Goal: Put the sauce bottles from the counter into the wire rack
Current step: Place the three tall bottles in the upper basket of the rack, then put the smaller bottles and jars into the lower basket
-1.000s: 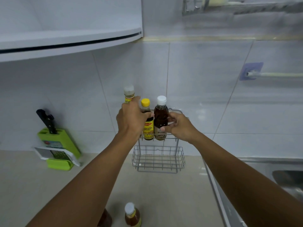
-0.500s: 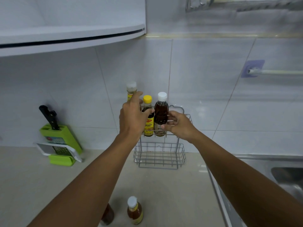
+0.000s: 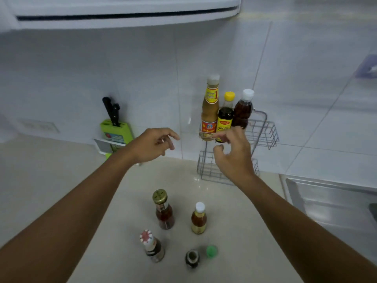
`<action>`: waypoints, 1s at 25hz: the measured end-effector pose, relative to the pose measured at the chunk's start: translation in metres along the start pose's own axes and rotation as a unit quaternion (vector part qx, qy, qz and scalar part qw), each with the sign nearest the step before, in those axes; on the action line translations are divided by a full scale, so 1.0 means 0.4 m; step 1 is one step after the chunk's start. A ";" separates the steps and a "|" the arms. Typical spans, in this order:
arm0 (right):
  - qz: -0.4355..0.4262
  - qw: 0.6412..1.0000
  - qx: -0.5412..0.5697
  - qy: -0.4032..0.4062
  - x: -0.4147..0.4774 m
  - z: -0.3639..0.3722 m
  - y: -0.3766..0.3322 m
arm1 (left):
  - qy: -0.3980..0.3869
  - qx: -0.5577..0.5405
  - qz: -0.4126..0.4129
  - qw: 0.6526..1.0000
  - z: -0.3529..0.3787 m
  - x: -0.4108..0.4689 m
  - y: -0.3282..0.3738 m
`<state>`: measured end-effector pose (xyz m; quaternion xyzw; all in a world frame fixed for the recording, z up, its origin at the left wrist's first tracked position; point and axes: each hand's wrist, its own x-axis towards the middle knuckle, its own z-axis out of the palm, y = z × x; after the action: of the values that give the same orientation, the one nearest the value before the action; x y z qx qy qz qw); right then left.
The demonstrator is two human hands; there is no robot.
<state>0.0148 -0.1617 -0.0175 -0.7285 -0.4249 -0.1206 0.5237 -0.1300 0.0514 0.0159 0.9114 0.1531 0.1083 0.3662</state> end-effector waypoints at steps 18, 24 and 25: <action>-0.112 0.836 -0.211 -0.494 -0.170 0.287 -0.132 | -0.104 -0.201 -0.185 0.956 0.378 -0.288 -0.396; -0.107 0.859 -0.163 -0.474 -0.072 0.198 -0.119 | -0.145 -0.212 -0.105 0.961 0.271 -0.200 -0.342; -0.097 0.863 -0.157 -0.471 -0.042 0.173 -0.125 | -0.153 -0.213 -0.088 0.961 0.240 -0.187 -0.323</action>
<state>-0.0513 -0.1057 -0.0243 -0.7263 -0.6646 0.1220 0.1261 -0.1956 0.0522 -0.1488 0.8011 0.1485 -0.0348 0.5788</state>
